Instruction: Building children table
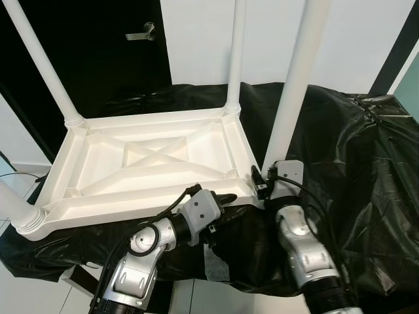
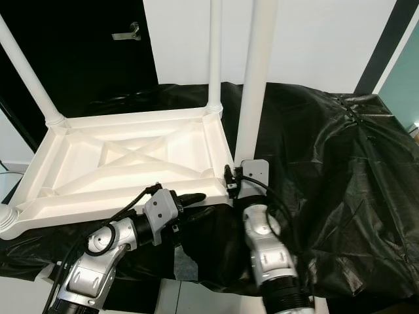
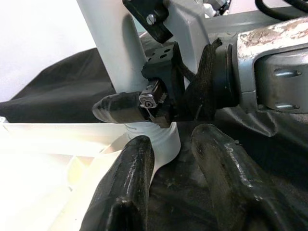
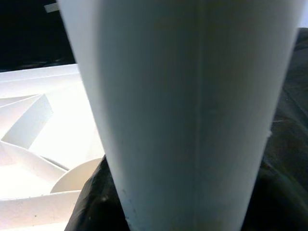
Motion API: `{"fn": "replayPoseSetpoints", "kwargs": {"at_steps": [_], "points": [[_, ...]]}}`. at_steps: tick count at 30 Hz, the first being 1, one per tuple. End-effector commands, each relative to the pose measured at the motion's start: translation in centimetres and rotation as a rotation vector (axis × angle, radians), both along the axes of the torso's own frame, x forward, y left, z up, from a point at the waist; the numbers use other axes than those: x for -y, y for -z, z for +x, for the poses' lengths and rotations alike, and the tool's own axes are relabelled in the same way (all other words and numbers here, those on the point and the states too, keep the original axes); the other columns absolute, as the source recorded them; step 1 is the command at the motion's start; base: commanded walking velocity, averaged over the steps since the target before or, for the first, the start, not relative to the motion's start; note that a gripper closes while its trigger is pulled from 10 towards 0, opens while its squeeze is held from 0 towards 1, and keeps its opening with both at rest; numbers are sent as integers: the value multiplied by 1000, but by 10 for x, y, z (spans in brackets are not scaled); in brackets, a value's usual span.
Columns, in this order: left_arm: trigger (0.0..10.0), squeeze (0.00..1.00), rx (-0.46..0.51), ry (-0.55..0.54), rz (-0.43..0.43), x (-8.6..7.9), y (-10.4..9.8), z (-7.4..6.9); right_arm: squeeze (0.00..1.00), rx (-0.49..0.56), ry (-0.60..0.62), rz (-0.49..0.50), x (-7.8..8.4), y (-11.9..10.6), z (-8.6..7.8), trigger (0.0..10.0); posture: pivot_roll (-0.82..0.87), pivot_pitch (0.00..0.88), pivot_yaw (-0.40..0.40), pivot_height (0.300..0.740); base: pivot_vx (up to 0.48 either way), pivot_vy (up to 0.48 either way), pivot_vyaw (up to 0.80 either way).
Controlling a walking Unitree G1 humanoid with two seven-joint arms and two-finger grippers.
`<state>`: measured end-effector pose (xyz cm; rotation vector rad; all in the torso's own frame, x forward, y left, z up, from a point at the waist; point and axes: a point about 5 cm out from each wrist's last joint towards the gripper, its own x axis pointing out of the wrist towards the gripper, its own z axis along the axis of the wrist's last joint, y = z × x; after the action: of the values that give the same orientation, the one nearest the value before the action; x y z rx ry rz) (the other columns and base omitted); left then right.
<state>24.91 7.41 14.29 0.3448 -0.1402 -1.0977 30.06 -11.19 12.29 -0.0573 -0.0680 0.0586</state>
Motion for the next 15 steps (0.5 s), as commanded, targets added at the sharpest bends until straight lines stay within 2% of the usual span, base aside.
{"fn": "replayPoseSetpoints", "kwargs": {"at_steps": [1,7,8,9,10,11,15], "points": [[10000,0,21,-85,-27,-1,-1,5,0,-49,2,-6,1,9,-4,10000,22,0,23,740,0,0,0],[10000,0,23,-81,-26,-1,-1,5,0,-44,3,-4,2,9,-5,10000,24,0,23,740,0,0,0],[10000,0,25,-83,-25,-1,-1,6,239,-34,-7,-5,4,7,-5,10000,25,0,21,740,0,0,0],[10000,0,25,-83,-25,-1,-1,6,239,-34,-7,-5,4,7,-5,10000,25,0,21,740,0,0,0],[10000,0,26,-86,-25,-2,-1,6,839,-21,-15,-10,6,6,-5,10000,24,0,19,740,0,0,0],[10000,0,26,-87,-27,-2,-2,7,1000,-3,-34,-16,9,3,-6,10000,26,0,16,740,0,0,0],[10000,0,25,-89,-28,-1,-1,6,1000,24,-90,-24,14,0,-9,10000,32,0,9,740,0,0,0]]}}
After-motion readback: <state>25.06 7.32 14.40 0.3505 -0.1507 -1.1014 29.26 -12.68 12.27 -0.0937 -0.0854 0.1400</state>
